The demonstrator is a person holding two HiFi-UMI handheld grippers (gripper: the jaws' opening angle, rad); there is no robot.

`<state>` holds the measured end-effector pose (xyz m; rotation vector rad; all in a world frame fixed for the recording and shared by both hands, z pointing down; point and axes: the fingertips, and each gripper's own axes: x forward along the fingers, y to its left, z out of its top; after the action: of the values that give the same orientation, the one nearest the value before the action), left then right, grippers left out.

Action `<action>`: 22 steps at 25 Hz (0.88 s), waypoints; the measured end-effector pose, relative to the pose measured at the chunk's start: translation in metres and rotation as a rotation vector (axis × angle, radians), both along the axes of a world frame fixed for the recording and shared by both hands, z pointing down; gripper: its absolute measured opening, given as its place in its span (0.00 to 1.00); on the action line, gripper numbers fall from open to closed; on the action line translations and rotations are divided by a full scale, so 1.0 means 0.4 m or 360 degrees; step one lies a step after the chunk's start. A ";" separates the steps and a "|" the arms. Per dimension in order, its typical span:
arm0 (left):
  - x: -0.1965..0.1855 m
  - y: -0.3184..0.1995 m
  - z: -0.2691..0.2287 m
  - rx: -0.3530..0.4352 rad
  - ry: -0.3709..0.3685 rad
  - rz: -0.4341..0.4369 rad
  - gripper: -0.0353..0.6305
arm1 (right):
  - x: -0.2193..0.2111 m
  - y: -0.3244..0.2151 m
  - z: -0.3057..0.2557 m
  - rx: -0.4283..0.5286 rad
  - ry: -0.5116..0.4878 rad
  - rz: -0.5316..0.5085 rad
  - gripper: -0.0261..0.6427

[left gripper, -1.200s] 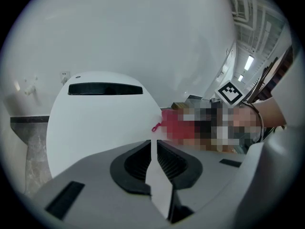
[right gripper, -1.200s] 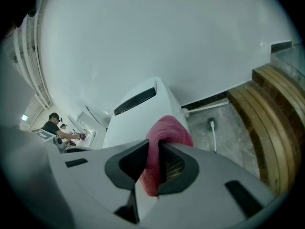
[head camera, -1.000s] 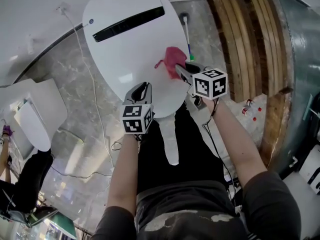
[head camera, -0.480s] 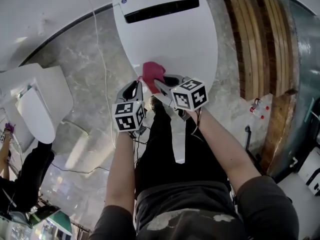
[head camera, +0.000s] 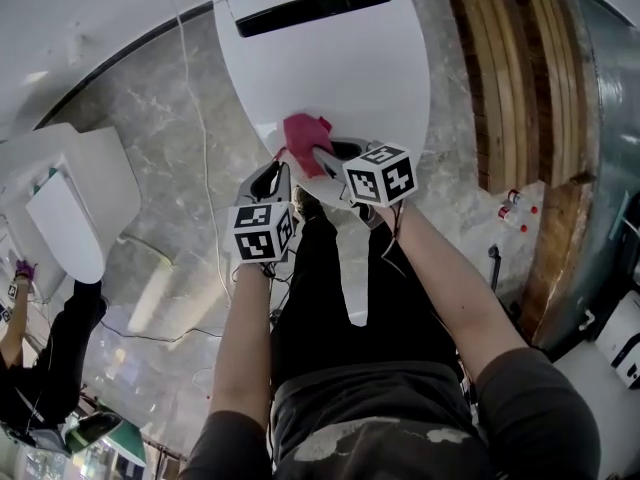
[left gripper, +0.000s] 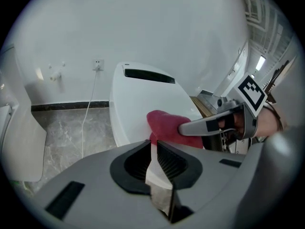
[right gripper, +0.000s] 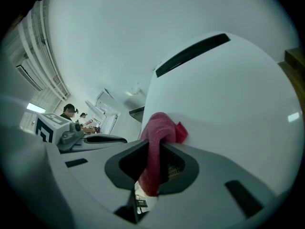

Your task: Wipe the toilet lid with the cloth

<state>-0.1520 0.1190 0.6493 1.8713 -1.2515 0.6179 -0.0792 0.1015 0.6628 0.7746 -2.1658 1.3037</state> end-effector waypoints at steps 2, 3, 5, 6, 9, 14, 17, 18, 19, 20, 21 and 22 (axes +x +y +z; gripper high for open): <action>0.045 -0.001 -0.002 -0.0001 0.0000 0.0026 0.12 | 0.064 -0.006 0.003 0.0000 0.0023 0.0030 0.11; 0.071 -0.002 -0.003 -0.0001 0.0002 0.0038 0.12 | 0.100 -0.009 0.003 0.0002 0.0033 0.0049 0.11; 0.130 -0.004 -0.006 0.0001 0.0008 0.0062 0.12 | 0.179 -0.018 0.004 0.0009 0.0054 0.0092 0.11; 0.162 -0.005 -0.007 0.0004 0.0012 0.0076 0.12 | 0.221 -0.023 0.005 0.0012 0.0065 0.0116 0.11; 0.259 -0.005 -0.010 0.0014 0.0024 0.0116 0.12 | 0.353 -0.027 0.025 0.0000 0.0086 0.0187 0.11; 0.398 0.012 -0.017 0.0015 0.0035 0.0117 0.12 | 0.556 -0.030 0.043 -0.0026 0.0112 0.0313 0.11; 0.460 0.030 -0.024 0.0020 0.0049 0.0085 0.12 | 0.648 -0.029 0.051 -0.0036 0.0123 0.0373 0.11; 0.472 0.039 -0.025 0.0020 0.0050 0.0075 0.12 | 0.666 -0.023 0.057 -0.0049 0.0119 0.0383 0.11; 0.480 0.049 -0.025 0.0017 0.0053 0.0062 0.12 | 0.676 -0.016 0.060 -0.0062 0.0111 0.0384 0.11; 0.483 0.057 -0.025 0.0014 0.0056 0.0046 0.12 | 0.679 -0.012 0.057 -0.0064 0.0106 0.0379 0.11; 0.480 0.066 -0.024 0.0010 0.0056 0.0031 0.12 | 0.677 -0.008 0.052 -0.0060 0.0102 0.0369 0.11; 0.474 0.076 -0.023 0.0006 0.0054 0.0019 0.12 | 0.668 -0.002 0.047 -0.0059 0.0093 0.0355 0.11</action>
<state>0.0376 0.1495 0.6399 1.8862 -1.2214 0.5883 0.1880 0.1008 0.6816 1.0504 -2.0493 1.4062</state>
